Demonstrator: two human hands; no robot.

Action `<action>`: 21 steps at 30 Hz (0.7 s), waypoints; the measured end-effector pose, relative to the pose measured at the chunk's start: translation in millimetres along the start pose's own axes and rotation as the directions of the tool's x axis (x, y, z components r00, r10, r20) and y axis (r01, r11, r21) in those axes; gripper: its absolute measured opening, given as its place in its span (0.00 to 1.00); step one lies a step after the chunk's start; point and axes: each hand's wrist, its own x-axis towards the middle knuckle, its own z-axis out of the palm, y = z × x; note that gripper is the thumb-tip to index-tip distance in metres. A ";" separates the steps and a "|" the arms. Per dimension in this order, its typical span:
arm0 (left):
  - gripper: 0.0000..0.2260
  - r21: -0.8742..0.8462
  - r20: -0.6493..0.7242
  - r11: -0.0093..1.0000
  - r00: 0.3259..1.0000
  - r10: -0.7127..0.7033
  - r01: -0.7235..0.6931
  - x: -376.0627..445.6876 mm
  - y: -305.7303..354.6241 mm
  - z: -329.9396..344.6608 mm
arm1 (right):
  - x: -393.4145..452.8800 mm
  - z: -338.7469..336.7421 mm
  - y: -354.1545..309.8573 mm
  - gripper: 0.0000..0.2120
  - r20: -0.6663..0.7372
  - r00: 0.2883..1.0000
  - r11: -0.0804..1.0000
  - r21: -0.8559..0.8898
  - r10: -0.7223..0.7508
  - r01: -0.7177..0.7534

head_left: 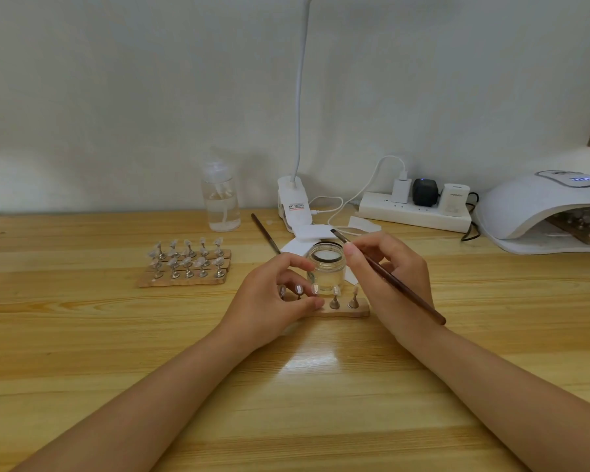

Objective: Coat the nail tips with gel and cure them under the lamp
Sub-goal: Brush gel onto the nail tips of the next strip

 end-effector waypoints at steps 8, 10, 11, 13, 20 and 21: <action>0.18 -0.008 -0.020 0.999 0.999 -0.031 0.031 -1.3 -1.4 -1.5 | 0.0 -3.3 -3.0 0.07 -0.003 0.999 0.999 0.014 -0.051 0.051; 0.19 0.004 0.002 0.999 0.999 -0.036 0.036 -1.5 -1.3 -1.8 | -0.6 -3.6 -4.0 0.03 0.014 0.997 0.997 0.016 -0.079 0.079; 0.19 0.009 0.013 0.999 0.999 -0.040 0.040 -1.5 -1.2 -2.1 | -0.8 -3.5 -4.4 0.03 0.022 0.995 0.995 0.012 -0.101 0.100; 0.19 0.013 0.034 0.999 0.998 -0.052 0.052 -2.1 -1.2 -3.3 | -1.1 -3.5 -3.4 0.05 0.043 0.990 0.991 -0.003 -0.133 0.133; 0.19 0.001 0.080 0.997 0.994 -0.079 0.079 -1.1 -3.6 -10.2 | 1.2 -5.2 3.6 0.13 0.159 0.967 0.963 -0.155 -0.197 0.222; 0.19 0.003 0.083 0.997 0.993 -0.082 0.082 -0.9 -4.4 -11.5 | 1.4 -5.1 4.4 0.14 0.179 0.958 0.945 -0.199 -0.224 0.258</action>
